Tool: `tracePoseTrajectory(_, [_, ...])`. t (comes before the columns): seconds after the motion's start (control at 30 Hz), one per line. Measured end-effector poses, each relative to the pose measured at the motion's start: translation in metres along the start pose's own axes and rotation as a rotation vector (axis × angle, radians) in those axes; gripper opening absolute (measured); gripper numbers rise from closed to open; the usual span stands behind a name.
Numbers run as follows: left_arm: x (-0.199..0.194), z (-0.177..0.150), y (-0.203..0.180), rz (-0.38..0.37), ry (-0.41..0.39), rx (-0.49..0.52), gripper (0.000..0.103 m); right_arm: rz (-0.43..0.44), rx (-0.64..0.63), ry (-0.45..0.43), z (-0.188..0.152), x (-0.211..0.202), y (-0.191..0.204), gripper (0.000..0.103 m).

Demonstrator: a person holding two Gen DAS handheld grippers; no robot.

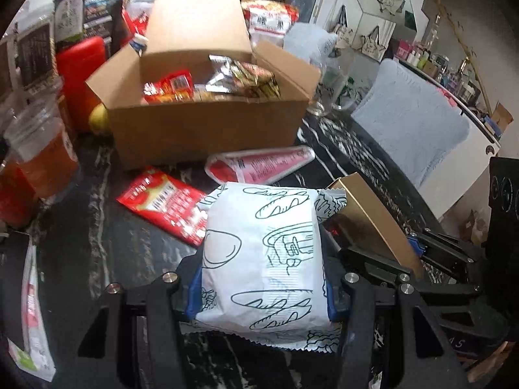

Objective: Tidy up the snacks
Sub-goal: 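Carry the white packet and gold box up over the cardboard box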

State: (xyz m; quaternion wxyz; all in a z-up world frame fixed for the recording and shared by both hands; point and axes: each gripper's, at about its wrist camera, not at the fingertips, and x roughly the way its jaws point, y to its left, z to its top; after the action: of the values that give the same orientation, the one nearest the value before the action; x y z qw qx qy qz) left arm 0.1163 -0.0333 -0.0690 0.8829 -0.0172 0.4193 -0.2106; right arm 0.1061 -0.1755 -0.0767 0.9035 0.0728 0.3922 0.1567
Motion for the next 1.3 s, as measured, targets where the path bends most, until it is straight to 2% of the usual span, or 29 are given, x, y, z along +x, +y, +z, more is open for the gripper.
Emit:
tracePoseTrajectory(0.43, [-0.039, 0.045, 0.019, 0.024, -0.178, 0.002, 0.054, 0.044, -0.125, -0.113, 0.052, -0.012, 0.034, 0.043])
tracePoseTrajectory(0.73, [-0.056, 0.093, 0.03, 0.071, -0.302, 0.038, 0.054, 0.047, -0.213, -0.197, 0.11, -0.016, 0.05, 0.043])
tracePoseTrajectory(1.03, [-0.059, 0.146, 0.043, 0.1, -0.398, 0.037, 0.054, 0.05, -0.226, -0.266, 0.165, -0.008, 0.044, 0.043])
tracePoseTrajectory(1.3, [-0.04, 0.192, 0.055, 0.11, -0.433, 0.015, 0.054, 0.045, -0.185, -0.292, 0.213, 0.016, 0.026, 0.043])
